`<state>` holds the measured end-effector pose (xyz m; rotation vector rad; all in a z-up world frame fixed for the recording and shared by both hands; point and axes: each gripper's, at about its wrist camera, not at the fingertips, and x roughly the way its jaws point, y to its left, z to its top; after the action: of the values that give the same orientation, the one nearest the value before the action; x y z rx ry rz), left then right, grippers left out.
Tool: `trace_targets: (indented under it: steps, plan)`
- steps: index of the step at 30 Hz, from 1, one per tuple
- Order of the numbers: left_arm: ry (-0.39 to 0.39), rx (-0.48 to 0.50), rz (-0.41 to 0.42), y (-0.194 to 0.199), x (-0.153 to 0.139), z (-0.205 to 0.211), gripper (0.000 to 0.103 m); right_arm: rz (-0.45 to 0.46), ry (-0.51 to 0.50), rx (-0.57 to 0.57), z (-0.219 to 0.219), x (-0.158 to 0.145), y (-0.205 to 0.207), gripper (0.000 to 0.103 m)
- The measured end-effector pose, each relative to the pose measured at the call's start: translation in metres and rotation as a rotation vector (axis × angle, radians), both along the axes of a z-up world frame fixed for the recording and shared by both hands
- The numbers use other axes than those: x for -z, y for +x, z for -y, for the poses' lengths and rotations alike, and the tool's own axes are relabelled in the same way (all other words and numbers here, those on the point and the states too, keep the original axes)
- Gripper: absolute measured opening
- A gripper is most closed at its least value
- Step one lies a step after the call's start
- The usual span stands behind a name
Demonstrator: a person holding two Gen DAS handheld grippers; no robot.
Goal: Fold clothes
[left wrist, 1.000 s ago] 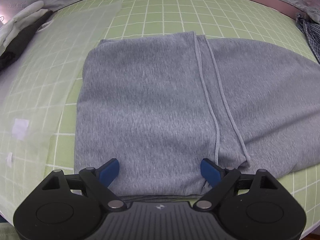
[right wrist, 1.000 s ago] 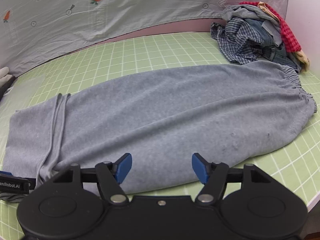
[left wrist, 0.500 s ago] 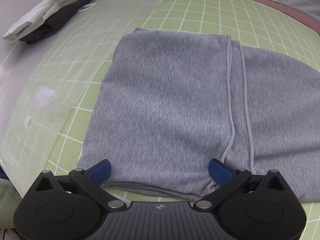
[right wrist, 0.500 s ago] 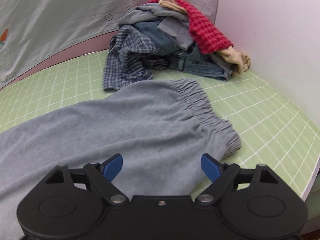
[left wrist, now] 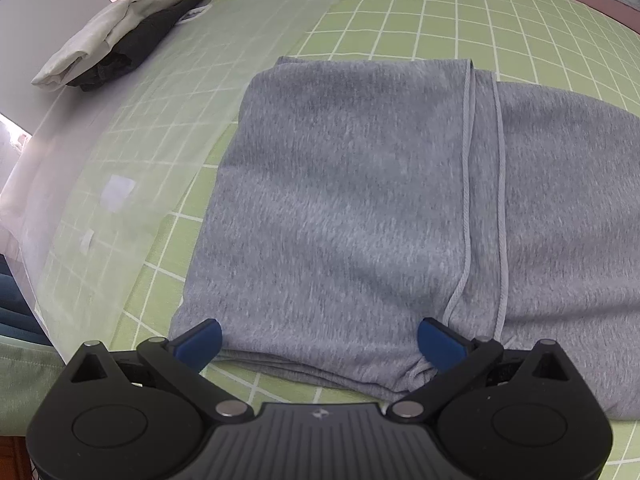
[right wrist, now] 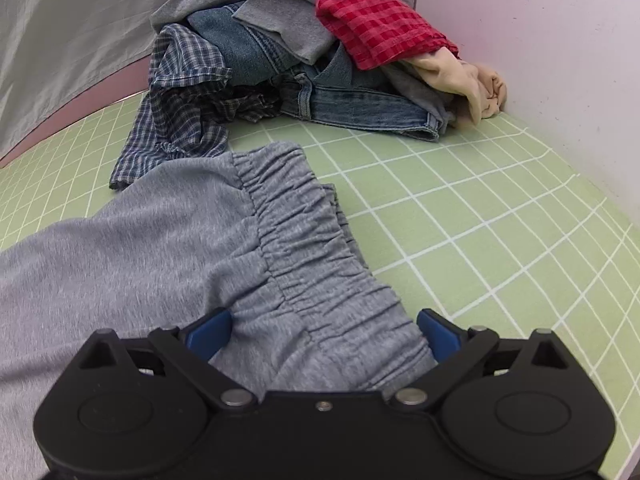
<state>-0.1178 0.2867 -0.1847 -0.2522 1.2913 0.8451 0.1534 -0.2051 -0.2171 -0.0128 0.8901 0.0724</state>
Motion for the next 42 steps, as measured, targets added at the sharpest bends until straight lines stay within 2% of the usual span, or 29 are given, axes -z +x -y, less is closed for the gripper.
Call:
trace_targets:
  steps: [5, 6, 7, 8, 10, 13, 16, 21, 25, 34, 39, 42]
  plan:
    - [0.033, 0.006, -0.017, 0.002, 0.000, 0.006, 0.103, 0.010, 0.008, 0.006, -0.001, 0.000, -0.003, 0.100]
    - [0.036, 0.006, -0.016, 0.002, 0.001, 0.006, 0.103, 0.012, 0.011, -0.002, -0.002, -0.002, -0.004, 0.096]
    - [0.036, 0.001, -0.011, 0.001, 0.001, 0.006, 0.103, 0.013, 0.014, -0.011, -0.003, -0.003, -0.004, 0.084]
    - [0.035, -0.005, -0.006, 0.000, 0.002, 0.005, 0.103, 0.015, 0.017, -0.020, -0.004, -0.005, -0.005, 0.077]
    - [0.019, -0.036, 0.019, -0.004, 0.002, 0.003, 0.103, 0.018, 0.023, -0.036, -0.006, -0.008, -0.007, 0.050]
    - [-0.021, -0.083, 0.060, -0.012, 0.003, -0.004, 0.103, 0.015, 0.005, -0.045, -0.016, -0.012, -0.007, 0.041]
    - [-0.062, -0.068, 0.079, -0.016, 0.001, -0.007, 0.103, 0.038, 0.004, -0.029, -0.024, -0.023, -0.013, 0.031]
    - [-0.082, -0.013, 0.145, -0.022, -0.013, -0.007, 0.103, 0.114, -0.036, -0.051, -0.051, -0.047, -0.033, 0.026]
    - [-0.083, 0.041, 0.182, -0.024, -0.022, -0.013, 0.103, 0.153, -0.028, -0.080, -0.079, -0.066, -0.053, 0.022]
    - [-0.078, 0.140, 0.245, -0.043, -0.037, -0.043, 0.103, 0.252, -0.099, -0.278, -0.189, -0.100, -0.111, 0.020]
    - [-0.072, 0.191, 0.244, -0.055, -0.039, -0.060, 0.103, 0.281, -0.131, -0.431, -0.261, -0.097, -0.152, 0.020]
    - [-0.068, 0.201, 0.236, -0.064, -0.039, -0.072, 0.103, 0.257, -0.140, -0.517, -0.301, -0.084, -0.176, 0.020]
